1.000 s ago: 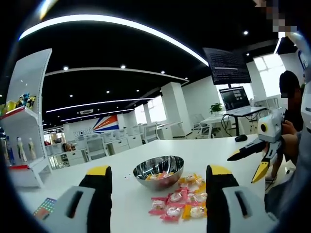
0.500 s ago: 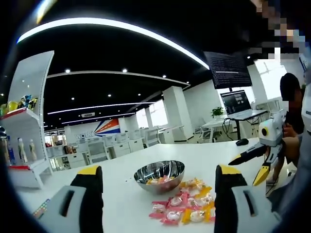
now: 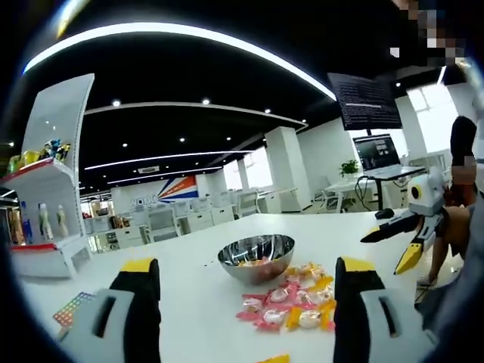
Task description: Pick up the marshmallows scattered on the table and place them into the bowl on the table
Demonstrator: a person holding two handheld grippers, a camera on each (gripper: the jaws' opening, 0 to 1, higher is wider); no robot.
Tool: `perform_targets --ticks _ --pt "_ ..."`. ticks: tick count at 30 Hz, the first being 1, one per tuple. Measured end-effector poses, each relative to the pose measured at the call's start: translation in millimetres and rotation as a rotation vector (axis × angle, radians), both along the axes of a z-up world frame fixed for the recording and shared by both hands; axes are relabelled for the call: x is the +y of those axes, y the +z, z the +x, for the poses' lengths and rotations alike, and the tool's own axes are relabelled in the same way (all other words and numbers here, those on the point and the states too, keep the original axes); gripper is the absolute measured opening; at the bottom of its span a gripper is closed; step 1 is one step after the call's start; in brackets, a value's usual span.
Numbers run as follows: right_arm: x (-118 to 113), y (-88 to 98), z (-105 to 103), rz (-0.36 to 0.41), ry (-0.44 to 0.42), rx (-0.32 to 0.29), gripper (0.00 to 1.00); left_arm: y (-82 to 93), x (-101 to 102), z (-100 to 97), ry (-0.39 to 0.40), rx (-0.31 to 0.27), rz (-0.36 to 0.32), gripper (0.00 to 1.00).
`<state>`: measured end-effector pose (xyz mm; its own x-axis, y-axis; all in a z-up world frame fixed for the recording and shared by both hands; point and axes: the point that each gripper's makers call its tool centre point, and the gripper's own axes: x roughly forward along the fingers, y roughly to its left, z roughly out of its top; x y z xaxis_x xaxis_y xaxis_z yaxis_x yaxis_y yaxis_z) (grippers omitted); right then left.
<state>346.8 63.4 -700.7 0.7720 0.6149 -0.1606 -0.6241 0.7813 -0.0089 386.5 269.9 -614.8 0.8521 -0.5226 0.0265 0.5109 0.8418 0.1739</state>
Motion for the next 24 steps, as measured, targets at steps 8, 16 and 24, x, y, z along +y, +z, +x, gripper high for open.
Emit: perform_targets --ticks 8,16,24 --pt "3.6 -0.3 -3.2 0.007 0.007 0.002 0.80 -53.2 13.5 -9.9 0.085 0.075 0.020 0.95" --pt "6.9 -1.6 -5.8 0.004 0.019 0.004 0.80 -85.2 20.9 -17.4 0.160 0.067 0.028 0.88" --pt "6.3 -8.5 -7.7 -0.003 0.019 0.014 0.80 -120.4 28.3 -13.6 0.223 0.079 0.042 0.78"
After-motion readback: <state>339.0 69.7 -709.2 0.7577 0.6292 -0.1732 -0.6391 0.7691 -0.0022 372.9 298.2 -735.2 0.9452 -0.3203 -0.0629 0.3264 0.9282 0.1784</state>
